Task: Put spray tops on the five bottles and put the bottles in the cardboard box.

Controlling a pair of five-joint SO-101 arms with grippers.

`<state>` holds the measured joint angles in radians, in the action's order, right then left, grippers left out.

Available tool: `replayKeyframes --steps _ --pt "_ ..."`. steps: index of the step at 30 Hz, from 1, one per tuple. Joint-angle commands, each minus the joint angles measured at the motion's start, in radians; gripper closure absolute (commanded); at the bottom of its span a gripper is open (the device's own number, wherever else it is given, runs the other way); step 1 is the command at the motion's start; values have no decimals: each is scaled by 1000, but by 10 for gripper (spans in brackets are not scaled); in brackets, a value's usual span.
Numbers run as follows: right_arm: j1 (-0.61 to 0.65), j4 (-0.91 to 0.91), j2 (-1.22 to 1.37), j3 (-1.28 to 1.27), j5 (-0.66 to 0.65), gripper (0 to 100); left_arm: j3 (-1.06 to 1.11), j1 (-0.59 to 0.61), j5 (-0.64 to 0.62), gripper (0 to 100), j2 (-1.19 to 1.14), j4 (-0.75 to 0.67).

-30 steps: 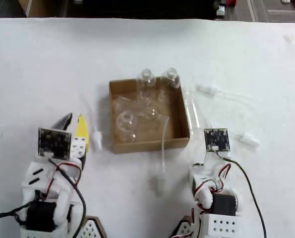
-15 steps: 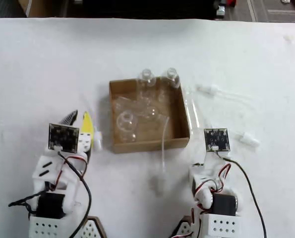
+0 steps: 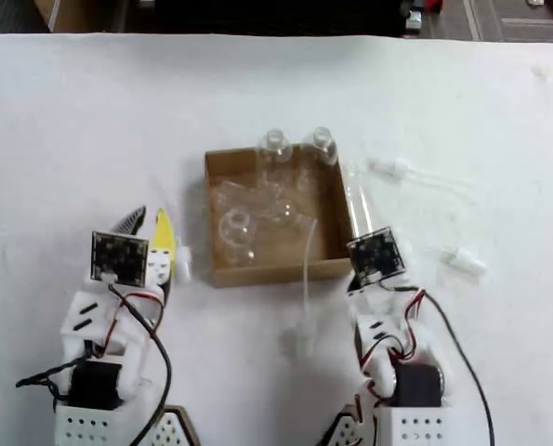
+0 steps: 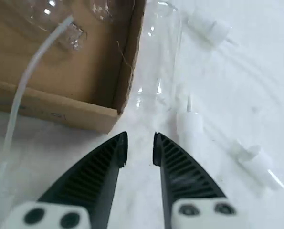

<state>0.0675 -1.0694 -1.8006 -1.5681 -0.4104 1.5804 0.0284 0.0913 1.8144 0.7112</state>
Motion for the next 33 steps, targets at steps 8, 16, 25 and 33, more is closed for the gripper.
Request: replayKeyframes --steps 8,16,25,33 --pt "401 -134 4 170 71 921 -8 -1 -20 921 15 -23" --pt "410 -140 4 161 95 920 -8 -1 -20 921 15 -25" --pt "409 -137 4 150 221 746 -2 1 -18 921 15 -23" --pt "410 -137 7 146 196 797 -2 1 -18 921 15 -31"
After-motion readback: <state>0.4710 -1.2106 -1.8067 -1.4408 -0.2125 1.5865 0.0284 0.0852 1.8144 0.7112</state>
